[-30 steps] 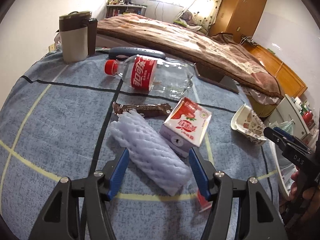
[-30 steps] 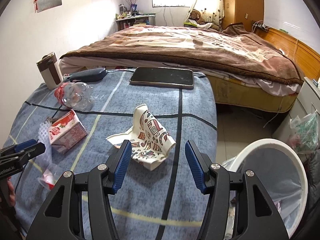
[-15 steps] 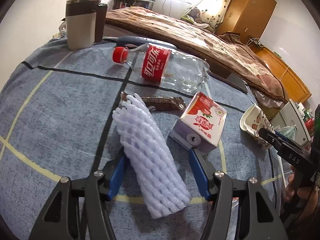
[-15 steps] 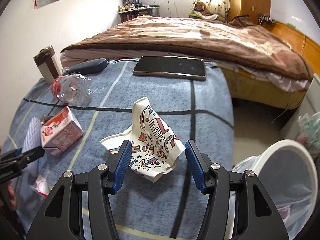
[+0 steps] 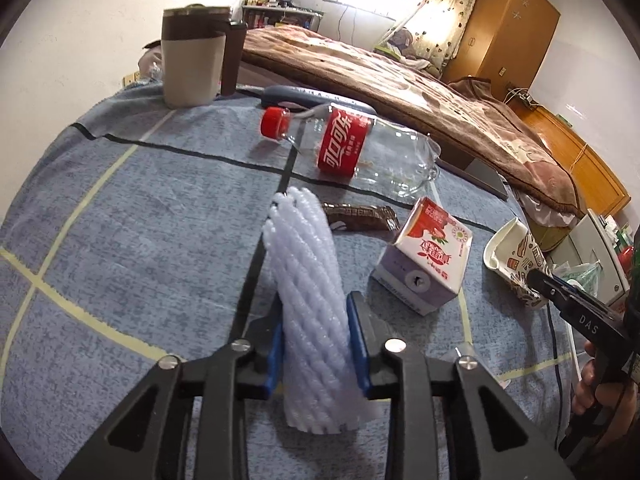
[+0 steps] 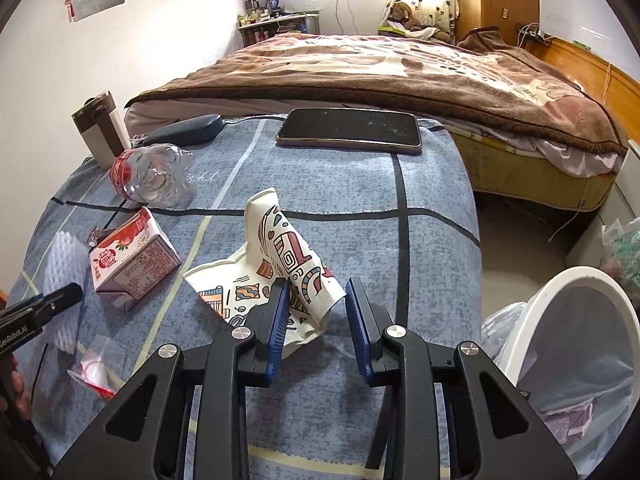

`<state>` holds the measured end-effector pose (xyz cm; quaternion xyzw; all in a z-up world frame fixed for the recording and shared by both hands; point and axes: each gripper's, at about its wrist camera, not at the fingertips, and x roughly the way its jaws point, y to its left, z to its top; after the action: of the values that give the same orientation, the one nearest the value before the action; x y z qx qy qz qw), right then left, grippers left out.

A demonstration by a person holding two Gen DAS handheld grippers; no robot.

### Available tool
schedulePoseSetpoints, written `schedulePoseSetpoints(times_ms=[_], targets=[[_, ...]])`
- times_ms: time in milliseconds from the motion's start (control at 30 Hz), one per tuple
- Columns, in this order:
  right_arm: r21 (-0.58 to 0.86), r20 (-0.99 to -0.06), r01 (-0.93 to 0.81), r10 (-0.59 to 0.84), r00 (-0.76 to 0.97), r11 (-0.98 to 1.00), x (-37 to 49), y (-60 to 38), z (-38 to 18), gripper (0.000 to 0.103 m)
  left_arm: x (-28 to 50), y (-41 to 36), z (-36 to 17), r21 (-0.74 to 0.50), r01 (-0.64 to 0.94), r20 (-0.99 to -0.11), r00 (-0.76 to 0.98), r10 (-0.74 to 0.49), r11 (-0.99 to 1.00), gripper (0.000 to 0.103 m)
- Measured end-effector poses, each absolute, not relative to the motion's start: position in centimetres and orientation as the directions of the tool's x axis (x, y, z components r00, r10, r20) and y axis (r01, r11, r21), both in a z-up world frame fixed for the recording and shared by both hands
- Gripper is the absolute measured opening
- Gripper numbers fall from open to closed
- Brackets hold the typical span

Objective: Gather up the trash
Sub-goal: 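Grasp the white foam net with the left gripper while the right grasps the patterned paper cup, then carry the foam net and paper cup over the white bin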

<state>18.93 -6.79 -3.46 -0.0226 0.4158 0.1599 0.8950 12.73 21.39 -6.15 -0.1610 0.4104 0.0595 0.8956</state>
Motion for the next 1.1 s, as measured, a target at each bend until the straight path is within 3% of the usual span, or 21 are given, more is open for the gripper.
schedulePoseSetpoints(times_ms=[1100], targets=[[0.176, -0.668, -0.216, 0.278, 0.690, 0.960, 13.7, -11.5, -0.8, 0.030, 10.5, 12.2, -1.1, -0.174, 0.015, -0.686, 0.716, -0.132, 0.985, 0.027]])
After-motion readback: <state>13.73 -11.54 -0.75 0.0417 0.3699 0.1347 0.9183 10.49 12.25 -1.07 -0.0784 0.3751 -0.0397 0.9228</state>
